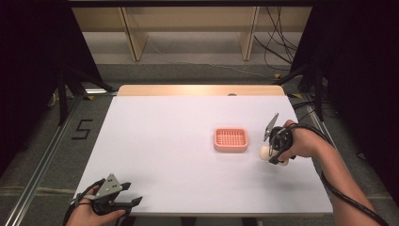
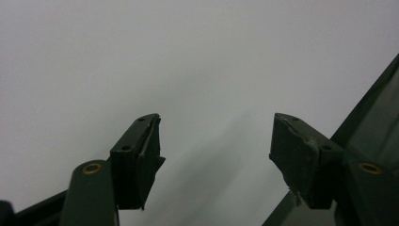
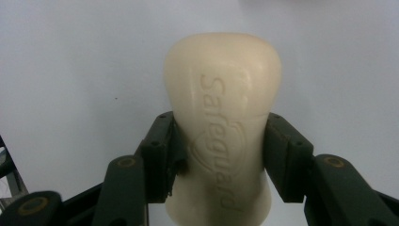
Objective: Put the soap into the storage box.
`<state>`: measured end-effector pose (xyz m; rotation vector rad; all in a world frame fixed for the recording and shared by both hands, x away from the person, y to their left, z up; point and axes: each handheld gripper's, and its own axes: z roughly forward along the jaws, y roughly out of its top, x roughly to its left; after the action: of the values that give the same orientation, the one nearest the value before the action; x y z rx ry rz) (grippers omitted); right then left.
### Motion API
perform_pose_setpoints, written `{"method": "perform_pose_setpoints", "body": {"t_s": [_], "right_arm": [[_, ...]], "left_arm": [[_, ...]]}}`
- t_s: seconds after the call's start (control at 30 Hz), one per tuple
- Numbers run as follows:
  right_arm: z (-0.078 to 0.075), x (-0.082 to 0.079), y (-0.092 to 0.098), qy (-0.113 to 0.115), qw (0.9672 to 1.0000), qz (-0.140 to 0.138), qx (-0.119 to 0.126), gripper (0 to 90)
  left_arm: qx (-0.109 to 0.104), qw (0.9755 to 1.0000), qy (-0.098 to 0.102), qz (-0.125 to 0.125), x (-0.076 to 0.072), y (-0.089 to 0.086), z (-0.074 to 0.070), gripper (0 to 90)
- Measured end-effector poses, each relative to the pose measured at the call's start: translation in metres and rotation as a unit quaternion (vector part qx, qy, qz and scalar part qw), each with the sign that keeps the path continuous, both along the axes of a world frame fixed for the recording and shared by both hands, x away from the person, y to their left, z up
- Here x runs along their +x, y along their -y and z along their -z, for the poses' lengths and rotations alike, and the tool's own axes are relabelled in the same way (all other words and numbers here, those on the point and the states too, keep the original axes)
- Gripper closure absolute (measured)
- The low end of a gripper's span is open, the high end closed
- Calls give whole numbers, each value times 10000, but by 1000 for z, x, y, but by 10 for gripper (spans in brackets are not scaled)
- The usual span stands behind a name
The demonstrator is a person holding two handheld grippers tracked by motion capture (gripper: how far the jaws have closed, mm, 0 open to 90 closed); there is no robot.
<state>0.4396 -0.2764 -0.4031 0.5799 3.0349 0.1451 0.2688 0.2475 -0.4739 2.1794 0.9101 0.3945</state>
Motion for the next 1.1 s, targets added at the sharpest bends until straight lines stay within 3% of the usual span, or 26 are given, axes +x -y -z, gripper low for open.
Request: {"method": "perform_pose_setpoints", "body": {"t_s": [0.07, 0.13, 0.17, 0.27, 0.3, 0.33, 0.4, 0.47, 0.67, 0.8, 0.97, 1.1], "right_arm": [[-1, 0, -3, -27, 9999, -54, 92, 506], [-3, 0, -4, -36, 10000, -34, -7, 506], [-3, 1, -5, -30, 9999, -92, 115, 506], [-4, 1, -6, 41, 10000, -66, 3, 506], [-5, 3, -8, 53, 9998, -204, 22, 506], [-7, 1, -9, 65, 9999, -97, -12, 506], [-7, 4, -10, 51, 9996, -275, 66, 506], [-8, 3, -12, 53, 9999, -161, -12, 506], [-9, 6, -15, 82, 9992, -373, 62, 506], [-11, 5, -18, 126, 9997, -209, -43, 506], [-11, 9, -21, 126, 9989, -443, 58, 506], [-13, 8, -24, 137, 9994, -301, -60, 506]], "left_arm": [[0, 10000, 5, 3, 0, 0, 0, 333], [-99, 9999, -51, -88, -1, 1, 1, 334], [-84, 9999, -42, -74, -1, 1, 1, 333], [-72, 10000, 12, -30, 0, 1, 0, 334], [-182, 9998, -13, -63, -1, 2, 1, 334], [-226, 9997, -65, -98, -2, 2, 1, 334], [-227, 9997, -53, -110, -2, 3, 1, 334], [-219, 9997, -44, -118, -2, 3, 1, 334], [-234, 9997, -47, -103, -2, 2, 1, 334], [-237, 9997, -41, -106, -2, 2, 1, 334], [-188, 9998, -41, -85, -2, 2, 0, 334], [-191, 9998, -41, -85, -2, 2, 0, 334]]}}
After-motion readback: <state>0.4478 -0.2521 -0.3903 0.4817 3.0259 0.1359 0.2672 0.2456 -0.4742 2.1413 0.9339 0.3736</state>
